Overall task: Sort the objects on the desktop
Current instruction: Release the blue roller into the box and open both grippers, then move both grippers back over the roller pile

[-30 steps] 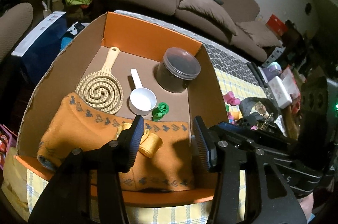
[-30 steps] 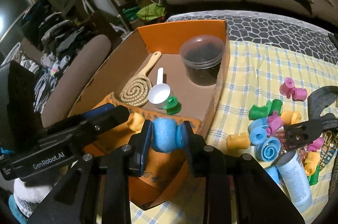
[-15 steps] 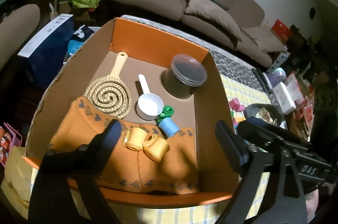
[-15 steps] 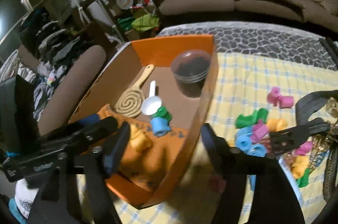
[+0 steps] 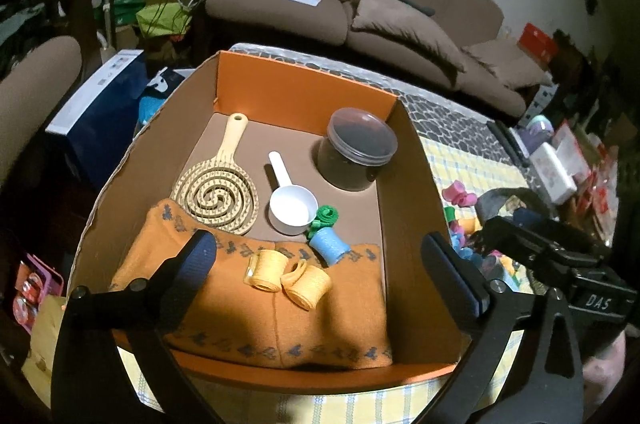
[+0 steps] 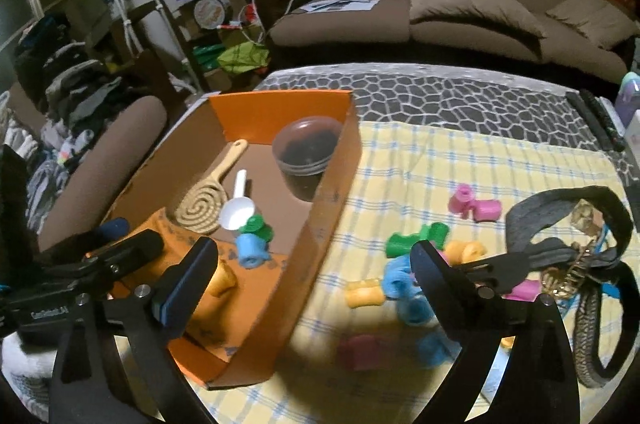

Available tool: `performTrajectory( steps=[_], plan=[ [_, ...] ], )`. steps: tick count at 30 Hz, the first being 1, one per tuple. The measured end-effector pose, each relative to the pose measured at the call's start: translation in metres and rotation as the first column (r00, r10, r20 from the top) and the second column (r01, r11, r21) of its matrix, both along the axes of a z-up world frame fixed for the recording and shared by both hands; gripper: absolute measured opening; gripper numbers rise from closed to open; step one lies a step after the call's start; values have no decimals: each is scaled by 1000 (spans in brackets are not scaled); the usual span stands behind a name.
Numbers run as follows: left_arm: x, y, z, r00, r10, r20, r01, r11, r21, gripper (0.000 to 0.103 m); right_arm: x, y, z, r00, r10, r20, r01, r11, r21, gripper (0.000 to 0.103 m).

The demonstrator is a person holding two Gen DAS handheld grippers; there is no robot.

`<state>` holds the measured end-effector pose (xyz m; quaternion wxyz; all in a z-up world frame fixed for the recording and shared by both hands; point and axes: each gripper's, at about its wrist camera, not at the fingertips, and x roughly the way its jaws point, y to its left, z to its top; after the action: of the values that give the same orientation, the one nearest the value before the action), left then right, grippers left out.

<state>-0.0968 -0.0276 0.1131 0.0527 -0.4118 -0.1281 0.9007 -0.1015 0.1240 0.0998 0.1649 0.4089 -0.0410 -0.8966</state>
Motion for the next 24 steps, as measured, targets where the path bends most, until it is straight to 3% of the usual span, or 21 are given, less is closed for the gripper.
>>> performTrajectory(
  steps=[24],
  plan=[
    [4,79,5,990,-139,-25,137,989,-63,103,9,79,0,993,-120,18,119,992,33,102]
  ],
)
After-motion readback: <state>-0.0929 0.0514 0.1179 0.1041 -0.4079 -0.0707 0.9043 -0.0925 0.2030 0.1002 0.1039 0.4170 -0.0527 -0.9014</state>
